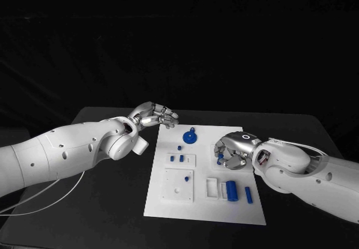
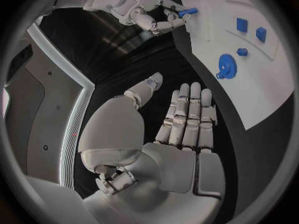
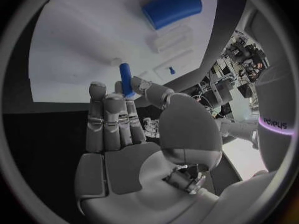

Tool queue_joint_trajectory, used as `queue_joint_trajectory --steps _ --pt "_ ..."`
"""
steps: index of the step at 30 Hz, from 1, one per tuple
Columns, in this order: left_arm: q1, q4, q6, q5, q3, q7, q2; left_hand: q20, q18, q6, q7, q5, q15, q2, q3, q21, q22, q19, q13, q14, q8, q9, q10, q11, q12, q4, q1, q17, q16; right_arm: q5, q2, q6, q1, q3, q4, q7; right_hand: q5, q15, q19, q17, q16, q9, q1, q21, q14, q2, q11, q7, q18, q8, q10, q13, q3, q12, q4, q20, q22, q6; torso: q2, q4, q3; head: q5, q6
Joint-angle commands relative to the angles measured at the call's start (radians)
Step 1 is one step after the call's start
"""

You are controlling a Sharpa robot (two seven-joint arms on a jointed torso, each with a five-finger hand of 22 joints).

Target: Assemble the parts on the task board

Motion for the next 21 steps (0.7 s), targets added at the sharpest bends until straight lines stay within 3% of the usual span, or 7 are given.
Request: queue_joint_trajectory --steps 1,5,11,16,19,21 --pt "0.0 -0.001 0.017 0.004 0.0 0.014 0.005 0.006 0.017 -0.008 -0.001 0.003 -0.001 0.008 -0.003 -0.004 0.002 0.0 -0.002 0.005 0.003 -0.001 -0.006 -0.002 0.0 0.008 -0.003 0.002 -0.006 0.001 -0.005 0.013 0.006 0.019 0.034 -0.006 -0.001 -0.011 -0.004 0.001 0.004 0.0 0.004 0.004 -0.003 0.007 -0.009 -0.001 0.045 0.006 0.042 0.067 -0.007 0.005 0.0 -0.006 0.02 0.006 0.0 -0.0005 -0.0003 0.003 0.0" --pt "0.0 -0.002 0.018 0.004 0.0 0.015 0.006 0.006 0.016 -0.009 -0.001 0.002 -0.001 0.008 -0.004 -0.005 0.002 0.0 -0.003 0.005 0.004 -0.002 -0.007 -0.002 0.0 0.01 -0.006 0.003 -0.007 -0.002 0.0 0.0 0.008 0.029 0.062 -0.003 -0.001 -0.011 -0.005 0.001 0.003 0.001 0.004 0.004 -0.003 0.007 -0.009 -0.002 0.045 0.006 0.043 0.068 -0.008 0.006 -0.001 -0.006 0.02 0.006 0.0 0.0008 0.0008 0.004 -0.001" --pt "0.0 -0.005 0.017 0.004 0.0 0.015 0.006 0.006 0.017 -0.009 -0.001 0.002 -0.001 0.008 -0.005 -0.005 0.002 0.0 -0.003 0.005 0.004 -0.002 -0.007 -0.002 0.0 0.01 -0.006 0.004 -0.007 0.008 0.018 -0.03 0.008 0.029 0.083 0.013 -0.001 -0.012 -0.005 0.001 0.003 0.002 0.005 0.004 -0.003 0.008 -0.01 -0.002 0.045 0.007 0.043 0.07 -0.009 0.006 -0.001 -0.006 0.02 0.007 0.001 -0.0006 0.0003 0.013 -0.003" --pt "0.0 -0.005 0.016 0.004 0.0 0.016 0.009 0.006 0.017 -0.009 -0.001 0.002 -0.001 0.008 -0.005 -0.005 0.003 0.0 -0.003 0.005 0.004 -0.002 -0.007 -0.002 0.0 0.01 -0.006 0.004 -0.008 0.016 0.071 -0.04 0.006 0.028 0.094 0.023 -0.001 -0.012 -0.005 0.001 0.003 0.003 0.006 0.004 -0.003 0.008 -0.01 -0.002 0.045 0.007 0.043 0.071 -0.009 0.006 -0.001 -0.006 0.02 0.007 0.0 -0.0022 -0.0008 0.019 -0.006" --pt "0.0 -0.006 0.011 0.005 0.0 0.016 0.013 0.006 0.017 -0.009 -0.001 0.002 -0.001 0.009 -0.005 -0.006 0.003 0.0 -0.003 0.005 0.004 -0.002 -0.007 -0.002 0.0 0.01 -0.006 0.004 -0.008 0.004 0.102 -0.017 0.001 0.021 0.095 0.019 -0.001 -0.012 -0.005 0.001 0.003 0.003 0.006 0.004 -0.003 0.008 -0.01 -0.002 0.045 0.007 0.043 0.071 -0.009 0.006 -0.001 -0.006 0.02 0.006 0.0 -0.0008 -0.0002 0.024 -0.008" --pt "0.0 -0.007 0.011 0.005 0.0 0.017 0.018 0.006 0.017 -0.01 -0.001 -0.006 -0.001 0.007 -0.007 -0.007 0.004 0.0 -0.004 0.005 0.004 -0.002 -0.007 -0.002 0.0 0.013 -0.01 0.007 -0.01 0.0 0.124 -0.006 -0.001 0.009 0.092 0.018 -0.001 -0.012 -0.005 0.001 0.003 0.003 0.006 0.004 -0.003 0.008 -0.01 -0.002 0.045 0.007 0.043 0.072 -0.009 0.006 -0.001 -0.006 0.02 0.006 0.0 0.0019 -0.0002 0.027 -0.007"
